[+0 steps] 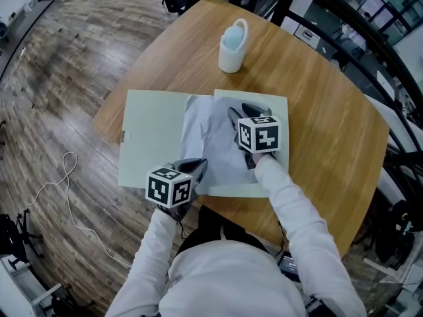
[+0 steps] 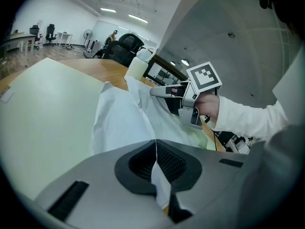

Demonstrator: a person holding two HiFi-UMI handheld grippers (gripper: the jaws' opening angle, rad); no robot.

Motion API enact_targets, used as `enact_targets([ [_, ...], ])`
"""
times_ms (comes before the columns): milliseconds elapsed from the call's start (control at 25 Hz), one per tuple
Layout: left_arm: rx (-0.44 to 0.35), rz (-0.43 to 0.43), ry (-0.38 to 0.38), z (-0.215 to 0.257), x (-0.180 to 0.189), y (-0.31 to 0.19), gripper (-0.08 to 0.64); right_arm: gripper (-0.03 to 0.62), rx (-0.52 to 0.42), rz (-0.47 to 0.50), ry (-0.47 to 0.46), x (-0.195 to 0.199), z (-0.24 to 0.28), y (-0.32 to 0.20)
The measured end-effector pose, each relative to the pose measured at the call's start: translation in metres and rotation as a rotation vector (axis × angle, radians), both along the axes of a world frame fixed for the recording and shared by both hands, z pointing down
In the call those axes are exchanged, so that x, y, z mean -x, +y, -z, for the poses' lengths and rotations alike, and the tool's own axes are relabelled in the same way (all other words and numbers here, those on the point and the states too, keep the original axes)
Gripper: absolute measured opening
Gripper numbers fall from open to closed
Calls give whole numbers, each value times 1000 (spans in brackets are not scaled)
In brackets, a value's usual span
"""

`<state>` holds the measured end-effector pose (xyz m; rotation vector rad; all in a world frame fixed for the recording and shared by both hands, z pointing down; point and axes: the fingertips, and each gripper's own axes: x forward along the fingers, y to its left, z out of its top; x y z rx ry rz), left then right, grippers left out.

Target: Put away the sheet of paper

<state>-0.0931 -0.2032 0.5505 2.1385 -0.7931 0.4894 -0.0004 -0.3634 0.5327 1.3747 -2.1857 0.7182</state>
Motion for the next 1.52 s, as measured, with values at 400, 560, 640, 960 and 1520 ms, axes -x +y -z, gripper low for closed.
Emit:
enact_targets([
  [400, 25, -3, -4, -5, 1, 0, 17, 196, 62, -10, 13, 2, -20, -1],
  [560, 39, -3, -2, -9, 3, -1, 17, 196, 91, -11, 23, 4, -29, -1],
  [640, 46, -1, 2, -10, 3, -2, 17, 196, 101, -11, 30, 4, -33, -1],
  [960, 61, -3, 8, -13, 4, -3, 17, 196, 111, -19, 60, 3, -40, 0],
  [1520, 65, 9, -30, -13, 3, -7, 17, 190, -34, 50, -80, 16, 39, 17],
])
